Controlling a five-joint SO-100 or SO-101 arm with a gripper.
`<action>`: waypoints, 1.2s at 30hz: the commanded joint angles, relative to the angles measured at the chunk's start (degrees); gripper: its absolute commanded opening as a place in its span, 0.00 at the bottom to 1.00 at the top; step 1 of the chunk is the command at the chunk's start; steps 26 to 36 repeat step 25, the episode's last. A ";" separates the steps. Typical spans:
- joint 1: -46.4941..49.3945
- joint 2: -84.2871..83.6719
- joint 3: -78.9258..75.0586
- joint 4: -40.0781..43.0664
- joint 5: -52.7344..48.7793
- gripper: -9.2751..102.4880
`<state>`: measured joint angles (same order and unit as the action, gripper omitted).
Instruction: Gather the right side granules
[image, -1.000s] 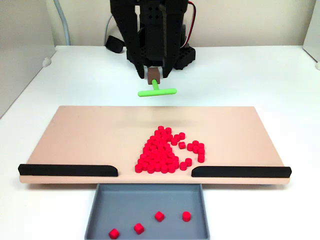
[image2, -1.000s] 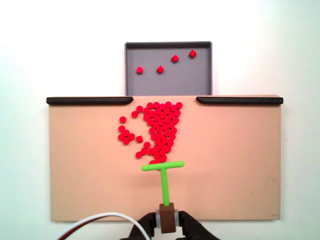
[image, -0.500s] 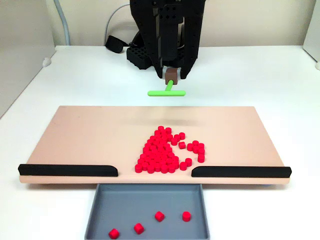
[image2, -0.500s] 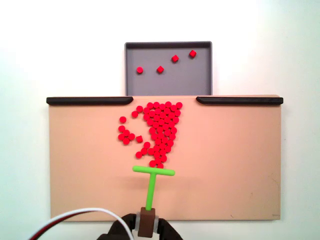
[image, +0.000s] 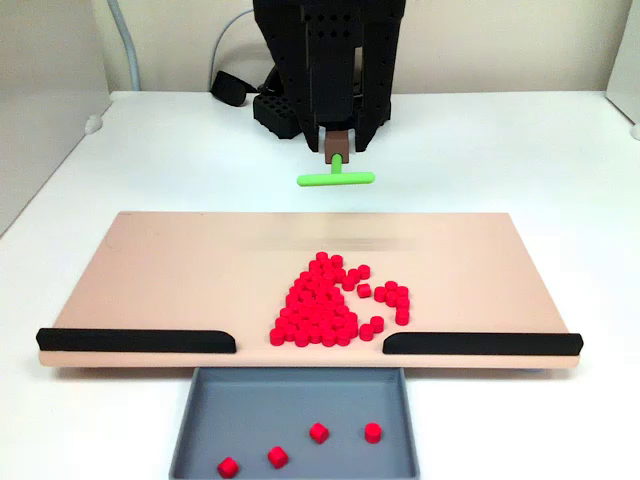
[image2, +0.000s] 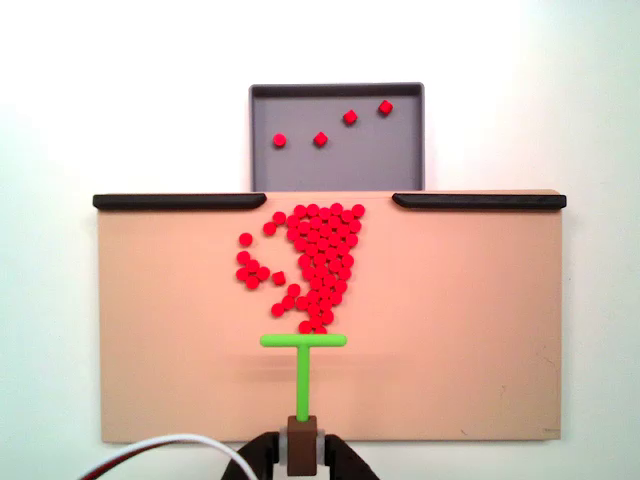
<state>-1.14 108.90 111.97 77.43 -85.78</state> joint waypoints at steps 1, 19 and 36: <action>0.70 1.67 -0.18 0.35 -1.93 0.08; 0.18 2.46 -0.88 0.35 -2.90 0.08; 0.44 2.37 -0.79 0.35 -2.64 0.08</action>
